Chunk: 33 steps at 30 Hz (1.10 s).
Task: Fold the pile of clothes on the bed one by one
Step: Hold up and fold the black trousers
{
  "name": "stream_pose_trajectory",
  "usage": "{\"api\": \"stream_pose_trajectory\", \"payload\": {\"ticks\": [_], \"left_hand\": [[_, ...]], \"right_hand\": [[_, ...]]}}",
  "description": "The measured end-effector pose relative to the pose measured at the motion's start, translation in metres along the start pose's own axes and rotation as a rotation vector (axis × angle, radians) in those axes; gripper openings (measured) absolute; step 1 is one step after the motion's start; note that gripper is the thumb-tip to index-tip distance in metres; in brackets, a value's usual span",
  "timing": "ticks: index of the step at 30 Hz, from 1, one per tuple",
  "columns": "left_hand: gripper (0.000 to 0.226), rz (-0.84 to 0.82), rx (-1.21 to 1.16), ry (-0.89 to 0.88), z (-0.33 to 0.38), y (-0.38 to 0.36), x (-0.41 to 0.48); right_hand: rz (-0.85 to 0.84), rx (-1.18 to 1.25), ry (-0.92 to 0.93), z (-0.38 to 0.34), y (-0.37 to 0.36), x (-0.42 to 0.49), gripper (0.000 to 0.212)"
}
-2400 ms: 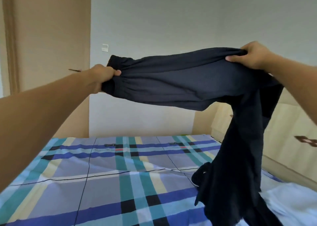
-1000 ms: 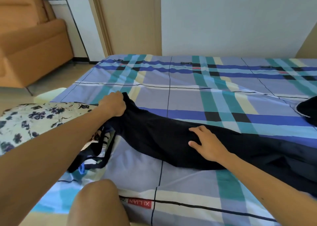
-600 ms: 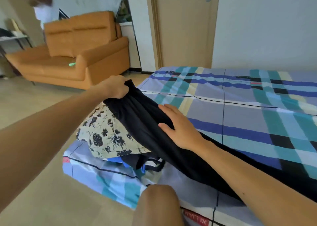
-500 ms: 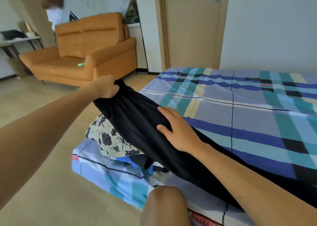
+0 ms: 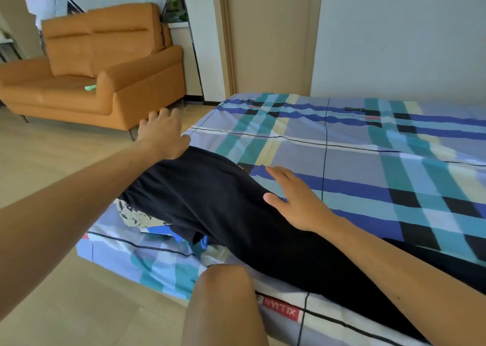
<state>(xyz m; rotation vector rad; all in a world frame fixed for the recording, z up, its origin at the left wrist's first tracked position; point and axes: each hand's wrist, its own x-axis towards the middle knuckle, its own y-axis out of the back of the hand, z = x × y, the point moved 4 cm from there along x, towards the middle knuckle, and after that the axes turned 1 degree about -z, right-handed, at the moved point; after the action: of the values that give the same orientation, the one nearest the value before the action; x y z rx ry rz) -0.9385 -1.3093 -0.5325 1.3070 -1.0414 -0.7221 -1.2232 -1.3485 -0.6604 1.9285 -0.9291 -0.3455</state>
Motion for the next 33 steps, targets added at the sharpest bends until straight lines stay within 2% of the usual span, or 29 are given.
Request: {"api": "stream_pose_trajectory", "payload": {"ticks": [2, 5, 9, 13, 16, 20, 22, 25, 27, 29, 31, 33], "left_hand": [[0.06, 0.042, -0.07, -0.153, 0.063, 0.008, -0.009], [0.058, -0.002, -0.239, -0.37, 0.157, -0.003, -0.033], [0.058, -0.252, -0.403, -0.633, 0.281, -0.044, -0.086], [0.05, -0.496, -0.439, -0.838, 0.384, -0.094, -0.144], [0.049, -0.555, -0.45, -0.941, 0.444, -0.123, -0.175], [0.054, -0.547, -0.404, -0.984, 0.489, -0.154, -0.19], [0.06, -0.526, -0.364, -1.0, 0.506, -0.165, -0.194], [0.058, -0.434, -0.365, -0.997, 0.522, -0.172, -0.19], [0.032, -0.367, -0.436, -1.029, 0.527, -0.17, -0.185], [0.009, -0.308, -0.496, -1.057, 0.526, -0.168, -0.18], [0.014, -0.262, -0.567, -1.056, 0.524, -0.162, -0.175], [0.017, -0.204, -0.613, -1.034, 0.521, -0.154, -0.168]], "right_hand": [[-0.027, 0.022, -0.07, 0.028, 0.015, -0.024, 0.067], [-0.042, 0.024, -0.172, 0.074, 0.039, -0.072, 0.069], [-0.053, 0.032, -0.369, 0.146, 0.075, -0.154, 0.068], [0.114, 0.067, -0.624, 0.225, 0.118, -0.251, 0.06], [0.291, 0.008, -0.802, 0.28, 0.139, -0.337, 0.055], [0.435, -0.134, -0.902, 0.317, 0.162, -0.397, 0.07], [0.403, -0.111, -0.951, 0.328, 0.168, -0.415, 0.084], [0.205, 0.032, -0.965, 0.337, 0.164, -0.441, 0.097], [0.117, 0.088, -0.909, 0.338, 0.164, -0.45, 0.088], [0.179, 0.063, -0.826, 0.343, 0.17, -0.45, 0.06], [0.318, -0.016, -0.777, 0.348, 0.178, -0.442, 0.034], [0.455, -0.115, -0.742, 0.35, 0.191, -0.427, 0.022]]}}
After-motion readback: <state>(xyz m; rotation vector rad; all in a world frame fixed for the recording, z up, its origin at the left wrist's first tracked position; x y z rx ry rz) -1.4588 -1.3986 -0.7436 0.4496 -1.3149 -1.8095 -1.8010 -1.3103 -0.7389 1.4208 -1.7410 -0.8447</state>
